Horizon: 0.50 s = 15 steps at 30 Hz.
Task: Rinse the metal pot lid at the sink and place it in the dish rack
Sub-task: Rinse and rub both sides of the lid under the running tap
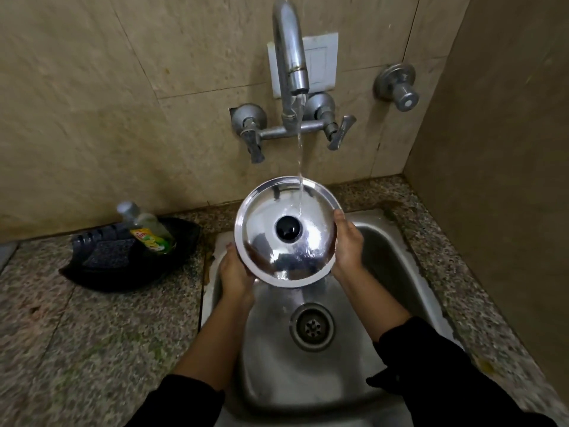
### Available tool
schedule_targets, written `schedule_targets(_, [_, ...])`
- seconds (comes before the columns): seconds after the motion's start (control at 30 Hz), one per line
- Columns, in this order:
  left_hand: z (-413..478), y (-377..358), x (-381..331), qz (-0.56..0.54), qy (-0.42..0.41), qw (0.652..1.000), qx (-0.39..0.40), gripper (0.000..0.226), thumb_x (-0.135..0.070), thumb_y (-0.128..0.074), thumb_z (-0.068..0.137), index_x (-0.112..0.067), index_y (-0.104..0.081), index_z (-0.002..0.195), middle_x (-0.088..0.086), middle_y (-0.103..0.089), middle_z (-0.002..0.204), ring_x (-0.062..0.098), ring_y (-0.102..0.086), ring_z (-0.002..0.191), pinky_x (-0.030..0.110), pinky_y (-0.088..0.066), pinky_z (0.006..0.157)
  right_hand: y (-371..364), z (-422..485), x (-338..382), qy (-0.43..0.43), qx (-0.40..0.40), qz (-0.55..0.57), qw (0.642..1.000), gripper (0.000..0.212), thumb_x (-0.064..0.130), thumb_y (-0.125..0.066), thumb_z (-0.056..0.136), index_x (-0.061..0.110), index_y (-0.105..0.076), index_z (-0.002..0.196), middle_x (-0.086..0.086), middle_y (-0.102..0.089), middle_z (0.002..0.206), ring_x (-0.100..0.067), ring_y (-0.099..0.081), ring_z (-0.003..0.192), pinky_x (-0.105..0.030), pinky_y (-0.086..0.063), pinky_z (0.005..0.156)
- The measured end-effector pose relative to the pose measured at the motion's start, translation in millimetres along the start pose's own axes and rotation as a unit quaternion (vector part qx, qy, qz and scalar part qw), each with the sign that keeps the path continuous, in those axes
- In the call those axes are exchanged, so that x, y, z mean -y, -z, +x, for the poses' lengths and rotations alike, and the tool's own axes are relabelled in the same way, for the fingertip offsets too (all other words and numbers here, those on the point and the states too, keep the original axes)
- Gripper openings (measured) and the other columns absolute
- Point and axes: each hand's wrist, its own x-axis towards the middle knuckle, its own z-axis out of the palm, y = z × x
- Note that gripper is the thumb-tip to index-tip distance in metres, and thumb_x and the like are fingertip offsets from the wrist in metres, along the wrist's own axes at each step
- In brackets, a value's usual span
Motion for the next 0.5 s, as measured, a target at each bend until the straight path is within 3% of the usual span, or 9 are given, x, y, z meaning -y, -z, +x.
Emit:
schedule_targets(0.1, [-5, -11, -7, -0.06, 0.082, 0.993, 0.067, 0.042, -0.034, -0.038, 0.101, -0.006, -0.055, 0.128, 0.013, -0.062, 0.125, 0.024, -0.064, 0.095, 0.035, -0.051, 0.076, 13, 8, 11, 0.003, -0.04, 0.023, 0.999, 0.021, 0.031, -0.061, 0.092, 0.016, -0.066, 0.078, -0.001, -0.067, 0.078, -0.015, -0.063, 0.07, -0.026, -0.053, 0.064])
schedule_targets(0.2, [-6, -28, -5, -0.092, 0.097, 0.983, 0.126, 0.043, -0.038, -0.032, 0.102, -0.008, -0.059, 0.116, 0.009, -0.064, 0.119, 0.023, -0.062, 0.101, 0.039, -0.047, 0.088, 29, 19, 21, 0.014, -0.067, 0.029, 0.997, 0.022, 0.033, -0.06, 0.092, 0.017, -0.067, 0.079, 0.001, -0.068, 0.082, -0.016, -0.065, 0.075, -0.026, -0.055, 0.068])
schedule_targets(0.27, [-12, -37, -3, -0.075, 0.105, 0.979, 0.159, 0.043, -0.041, -0.028, 0.102, -0.013, -0.06, 0.107, 0.008, -0.066, 0.109, 0.023, -0.065, 0.097, 0.039, -0.051, 0.081, 41, 26, 27, 0.025, -0.069, 0.039, 0.997, 0.023, 0.035, -0.062, 0.09, 0.016, -0.07, 0.083, 0.0, -0.072, 0.086, -0.019, -0.067, 0.082, -0.034, -0.056, 0.081])
schedule_targets(0.33, [-17, -43, 1, -0.046, 0.107, 0.975, 0.187, 0.045, -0.043, -0.028, 0.102, -0.012, -0.058, 0.116, 0.007, -0.067, 0.11, 0.022, -0.069, 0.091, 0.039, -0.054, 0.08, 54, 31, 29, 0.035, -0.078, 0.042, 0.995, 0.023, 0.036, -0.064, 0.089, 0.016, -0.071, 0.082, 0.002, -0.073, 0.084, -0.018, -0.067, 0.081, -0.037, -0.055, 0.084])
schedule_targets(0.4, [-21, -46, 5, -0.009, 0.101, 0.975, 0.198, 0.048, -0.042, -0.032, 0.101, -0.011, -0.053, 0.13, 0.01, -0.064, 0.122, 0.025, -0.066, 0.102, 0.043, -0.051, 0.093, 64, 30, 31, 0.036, -0.078, 0.035, 0.996, 0.023, 0.035, -0.063, 0.09, 0.016, -0.071, 0.08, 0.002, -0.073, 0.084, -0.015, -0.068, 0.079, -0.034, -0.055, 0.081])
schedule_targets(0.5, [-20, -45, 13, 0.053, 0.058, 0.976, 0.202, 0.039, -0.032, -0.041, 0.1, -0.017, -0.05, 0.135, 0.008, -0.063, 0.128, 0.024, -0.065, 0.107, 0.039, -0.055, 0.089, 70, 25, 31, 0.041, -0.075, 0.038, 0.996, 0.02, 0.031, -0.059, 0.093, 0.015, -0.069, 0.087, 0.003, -0.07, 0.083, -0.01, -0.067, 0.073, -0.024, -0.055, 0.068])
